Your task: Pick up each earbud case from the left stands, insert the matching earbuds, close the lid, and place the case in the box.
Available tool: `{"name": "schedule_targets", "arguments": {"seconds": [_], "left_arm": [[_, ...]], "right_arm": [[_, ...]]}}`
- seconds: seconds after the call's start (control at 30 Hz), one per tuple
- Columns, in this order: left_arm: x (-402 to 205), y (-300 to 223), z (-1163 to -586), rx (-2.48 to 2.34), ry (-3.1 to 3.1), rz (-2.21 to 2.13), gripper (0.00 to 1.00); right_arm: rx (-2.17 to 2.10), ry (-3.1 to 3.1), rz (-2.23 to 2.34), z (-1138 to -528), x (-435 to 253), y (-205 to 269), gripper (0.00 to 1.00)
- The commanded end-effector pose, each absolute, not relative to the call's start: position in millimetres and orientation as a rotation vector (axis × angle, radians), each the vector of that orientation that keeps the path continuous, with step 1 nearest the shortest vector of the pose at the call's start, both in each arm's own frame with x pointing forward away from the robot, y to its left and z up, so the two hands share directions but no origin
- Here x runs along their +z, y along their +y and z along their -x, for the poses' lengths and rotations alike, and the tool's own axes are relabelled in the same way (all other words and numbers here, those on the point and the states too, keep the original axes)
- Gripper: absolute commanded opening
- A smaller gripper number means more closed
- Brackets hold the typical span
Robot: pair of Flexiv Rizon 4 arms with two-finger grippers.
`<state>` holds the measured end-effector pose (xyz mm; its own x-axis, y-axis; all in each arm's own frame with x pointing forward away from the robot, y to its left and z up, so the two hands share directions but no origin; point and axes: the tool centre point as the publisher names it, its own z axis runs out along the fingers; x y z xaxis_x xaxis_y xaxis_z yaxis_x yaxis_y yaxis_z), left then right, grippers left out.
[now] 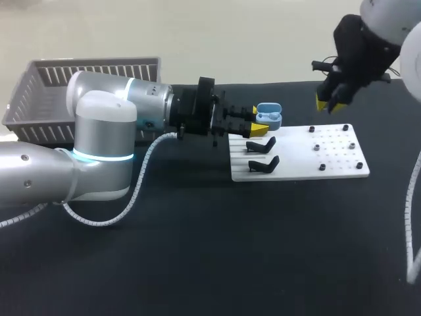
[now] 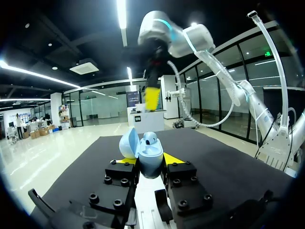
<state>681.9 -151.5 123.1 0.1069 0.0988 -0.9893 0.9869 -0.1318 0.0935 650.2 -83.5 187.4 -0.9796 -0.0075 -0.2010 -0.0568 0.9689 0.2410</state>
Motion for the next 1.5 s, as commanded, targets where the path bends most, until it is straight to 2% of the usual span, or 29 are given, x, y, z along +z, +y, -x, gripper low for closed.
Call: {"name": "schedule_targets", "arguments": {"seconds": [0.03, 0.23, 0.8, 1.1, 1.5], "left_arm": [[122.1, -151.5, -681.0, -1.169, 1.146, -1.424, 0.00], [122.1, -151.5, -681.0, -1.169, 1.146, -1.424, 0.00], [122.1, -151.5, -681.0, -1.169, 1.146, -1.424, 0.00], [122.1, -151.5, -681.0, -1.169, 1.146, -1.424, 0.00], [122.1, -151.5, -681.0, -1.169, 1.146, -1.424, 0.00]], "right_arm": [[0.323, 2.832, 0.072, -617.9, 204.4, -65.8, 0.00], [0.321, 2.848, 0.140, -604.6, 209.1, -36.2, 0.00], [0.321, 2.848, 0.140, -604.6, 209.1, -36.2, 0.00], [0.251, 2.903, 0.439, -616.4, 211.1, -4.6, 0.00], [0.298, 2.919, 0.683, -625.9, 206.2, 14.7, 0.00]]}}
